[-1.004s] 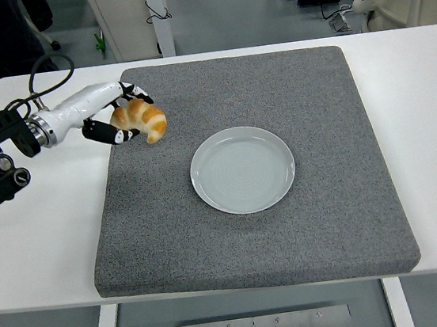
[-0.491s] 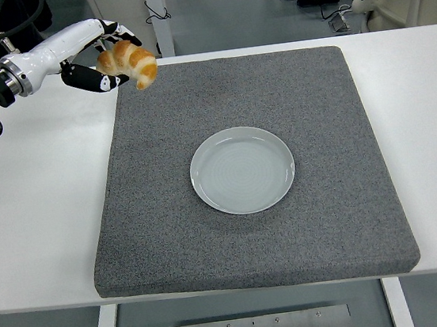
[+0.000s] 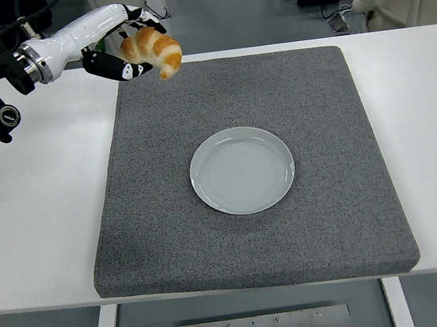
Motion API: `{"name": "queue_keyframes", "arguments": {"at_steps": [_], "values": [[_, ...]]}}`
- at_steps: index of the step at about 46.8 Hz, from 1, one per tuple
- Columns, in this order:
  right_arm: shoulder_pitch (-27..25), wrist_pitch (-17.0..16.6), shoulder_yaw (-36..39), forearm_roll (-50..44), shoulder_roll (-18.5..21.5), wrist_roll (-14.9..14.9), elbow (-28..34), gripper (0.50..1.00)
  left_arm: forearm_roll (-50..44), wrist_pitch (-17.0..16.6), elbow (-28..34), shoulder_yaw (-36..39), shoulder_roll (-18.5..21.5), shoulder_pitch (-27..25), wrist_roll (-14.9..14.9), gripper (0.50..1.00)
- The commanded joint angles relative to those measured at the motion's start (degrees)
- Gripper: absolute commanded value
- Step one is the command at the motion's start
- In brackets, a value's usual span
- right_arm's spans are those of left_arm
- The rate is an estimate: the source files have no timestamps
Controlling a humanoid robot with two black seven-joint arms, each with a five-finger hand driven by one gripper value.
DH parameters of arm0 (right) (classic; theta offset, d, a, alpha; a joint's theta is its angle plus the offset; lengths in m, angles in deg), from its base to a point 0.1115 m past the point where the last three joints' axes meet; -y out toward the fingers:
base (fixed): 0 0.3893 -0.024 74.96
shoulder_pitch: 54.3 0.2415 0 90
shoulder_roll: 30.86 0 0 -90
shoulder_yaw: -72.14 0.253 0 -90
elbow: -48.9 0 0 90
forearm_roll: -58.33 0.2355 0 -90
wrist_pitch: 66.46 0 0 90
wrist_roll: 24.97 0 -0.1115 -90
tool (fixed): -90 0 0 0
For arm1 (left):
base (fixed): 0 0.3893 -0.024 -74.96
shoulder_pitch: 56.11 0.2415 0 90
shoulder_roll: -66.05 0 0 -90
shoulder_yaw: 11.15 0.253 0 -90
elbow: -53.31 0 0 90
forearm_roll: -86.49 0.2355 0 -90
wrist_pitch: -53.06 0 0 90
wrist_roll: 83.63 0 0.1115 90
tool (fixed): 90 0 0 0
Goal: Place the bread on the plate
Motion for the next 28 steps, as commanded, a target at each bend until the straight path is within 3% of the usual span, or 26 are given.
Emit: {"name": "queue_keyframes", "arguments": {"at_steps": [1,28], "values": [[-0.1,0.0,0.0,0.0,0.0,0.0,0.0,1.0,0.0,0.0,1.5,-0.2,0.0,-0.3,0.1,0.5],[-0.1,0.0,0.0,0.0,0.0,0.0,0.0,1.0,1.0,-0.1,9.7,-0.9,-3.7,-1.2,4.7,0.5]]}}
